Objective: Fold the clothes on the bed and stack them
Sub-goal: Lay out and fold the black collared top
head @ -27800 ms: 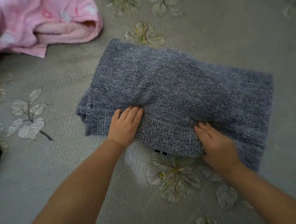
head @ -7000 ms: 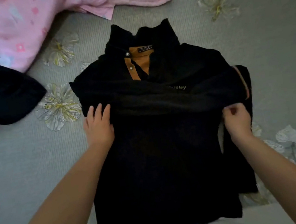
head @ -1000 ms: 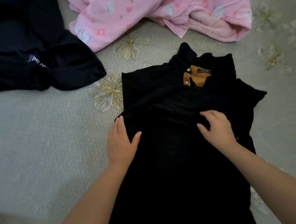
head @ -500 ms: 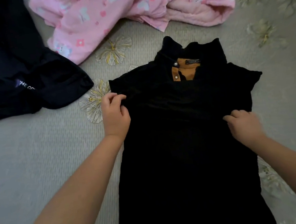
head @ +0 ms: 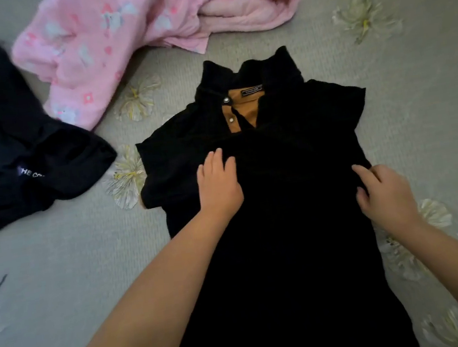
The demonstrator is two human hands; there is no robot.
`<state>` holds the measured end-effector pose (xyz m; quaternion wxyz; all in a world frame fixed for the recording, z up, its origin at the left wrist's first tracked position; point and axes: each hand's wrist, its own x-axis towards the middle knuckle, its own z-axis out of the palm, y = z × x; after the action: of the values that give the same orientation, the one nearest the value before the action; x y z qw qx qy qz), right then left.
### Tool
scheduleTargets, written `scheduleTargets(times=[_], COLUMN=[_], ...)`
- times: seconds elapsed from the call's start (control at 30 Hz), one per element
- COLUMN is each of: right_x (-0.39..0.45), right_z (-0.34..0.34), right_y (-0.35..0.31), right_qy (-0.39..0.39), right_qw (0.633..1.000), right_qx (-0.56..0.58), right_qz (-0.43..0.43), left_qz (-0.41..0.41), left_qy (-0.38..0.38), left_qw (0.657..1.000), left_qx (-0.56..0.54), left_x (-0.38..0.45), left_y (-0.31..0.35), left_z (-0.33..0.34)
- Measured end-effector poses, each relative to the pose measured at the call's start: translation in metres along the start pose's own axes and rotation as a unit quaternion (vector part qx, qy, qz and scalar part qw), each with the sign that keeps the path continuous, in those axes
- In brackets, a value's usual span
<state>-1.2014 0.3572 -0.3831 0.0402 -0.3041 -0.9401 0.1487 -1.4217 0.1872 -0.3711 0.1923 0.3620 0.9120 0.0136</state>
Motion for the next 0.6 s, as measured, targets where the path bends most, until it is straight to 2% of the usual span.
scheduleTargets(times=[0.1, 0.2, 0.27, 0.4, 0.47, 0.6], right_x=[-0.002, 0.001, 0.004, 0.013, 0.012, 0.003], right_z=[0.007, 0.018, 0.025, 0.033, 0.034, 0.039], right_y=[0.015, 0.027, 0.029, 0.031, 0.035, 0.041], right_qy=[0.031, 0.056, 0.079, 0.115, 0.135, 0.168], right_qw=[0.995, 0.986, 0.981, 0.97, 0.96, 0.936], right_qx=[0.04, 0.128, 0.157, 0.198, 0.226, 0.288], right_qz=[0.084, 0.095, 0.079, 0.082, 0.094, 0.116], left_qz=[0.098, 0.13, 0.14, 0.161, 0.148, 0.071], left_qy=[-0.007, 0.017, 0.032, -0.038, -0.055, -0.068], left_qw=[0.994, 0.988, 0.988, 0.985, 0.984, 0.995], left_qx=[-0.05, -0.086, -0.055, 0.055, 0.079, 0.009], left_x=[0.026, 0.058, 0.08, 0.118, 0.128, 0.144], left_y=[0.065, 0.127, 0.157, 0.199, 0.211, 0.224], left_z=[0.004, 0.004, 0.004, 0.014, 0.02, 0.022])
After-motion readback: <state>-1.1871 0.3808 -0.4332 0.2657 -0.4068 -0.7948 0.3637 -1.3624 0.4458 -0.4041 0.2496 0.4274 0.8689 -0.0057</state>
